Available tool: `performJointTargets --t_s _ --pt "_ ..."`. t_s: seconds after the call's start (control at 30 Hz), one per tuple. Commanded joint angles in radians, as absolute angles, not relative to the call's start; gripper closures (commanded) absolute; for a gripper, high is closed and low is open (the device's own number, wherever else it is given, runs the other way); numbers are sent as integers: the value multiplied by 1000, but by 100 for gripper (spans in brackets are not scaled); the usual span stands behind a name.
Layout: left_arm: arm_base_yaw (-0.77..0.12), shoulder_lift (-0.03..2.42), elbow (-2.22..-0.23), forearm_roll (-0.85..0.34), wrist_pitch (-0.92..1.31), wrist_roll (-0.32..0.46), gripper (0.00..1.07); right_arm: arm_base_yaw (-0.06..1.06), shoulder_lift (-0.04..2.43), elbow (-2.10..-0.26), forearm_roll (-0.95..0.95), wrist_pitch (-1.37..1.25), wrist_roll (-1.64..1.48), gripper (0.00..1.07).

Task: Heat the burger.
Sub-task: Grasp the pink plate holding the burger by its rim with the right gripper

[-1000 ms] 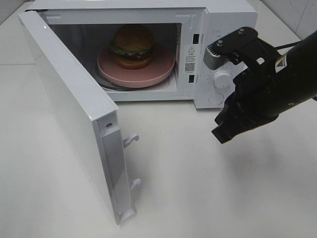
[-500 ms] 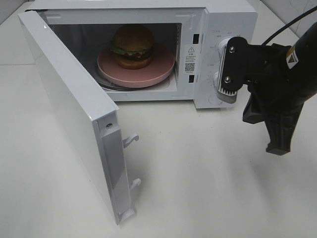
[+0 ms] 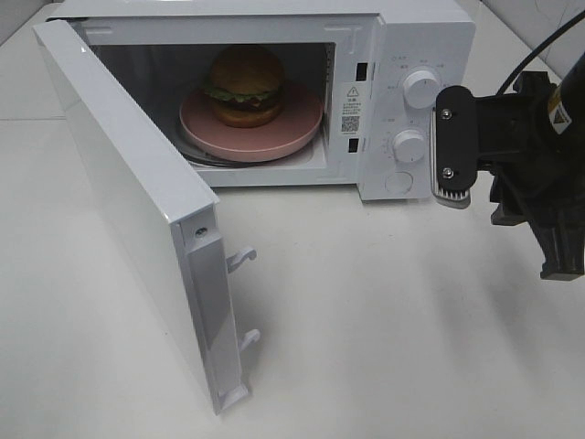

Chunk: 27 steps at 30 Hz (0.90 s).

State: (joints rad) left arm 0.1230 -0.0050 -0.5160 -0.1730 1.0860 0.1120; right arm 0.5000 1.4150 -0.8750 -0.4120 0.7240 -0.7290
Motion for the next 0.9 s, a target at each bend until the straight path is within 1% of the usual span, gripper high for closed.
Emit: performJointTargets --t_s 0.03,0.07,0.1,0.17,0.2,0.23,0.27,0.37,0.43,0.57,0.9 --pt "125 -22 -518 -179 1073 109 9 504 1409 -885 -425 713 -695 64" --pt "125 -22 -518 -179 1073 109 9 504 1409 -885 -426 710 -688 56" --pt "125 -22 -518 -179 1073 109 9 504 1409 -885 -426 710 -688 56" --pt "125 -22 -518 -179 1073 109 9 504 1409 -885 -441 686 -653 22" --pt "125 -22 -518 -179 1073 109 9 504 1409 -885 -441 686 -653 22" --pt "125 -22 -518 -179 1073 109 9 507 1409 -885 -441 683 -649 16" --pt "125 -22 -518 -179 1073 109 9 523 1409 -885 -455 683 -635 7" --pt "125 -22 -518 -179 1073 109 9 547 1409 -885 -484 680 -623 6" --pt "125 -22 -518 -179 1073 109 9 576 1419 -888 -518 680 -611 7" --pt "125 -22 -518 -179 1073 109 9 597 1441 -907 -535 680 -577 8" --pt "125 -22 -518 -179 1073 109 9 680 1572 -1054 -554 661 -575 11"
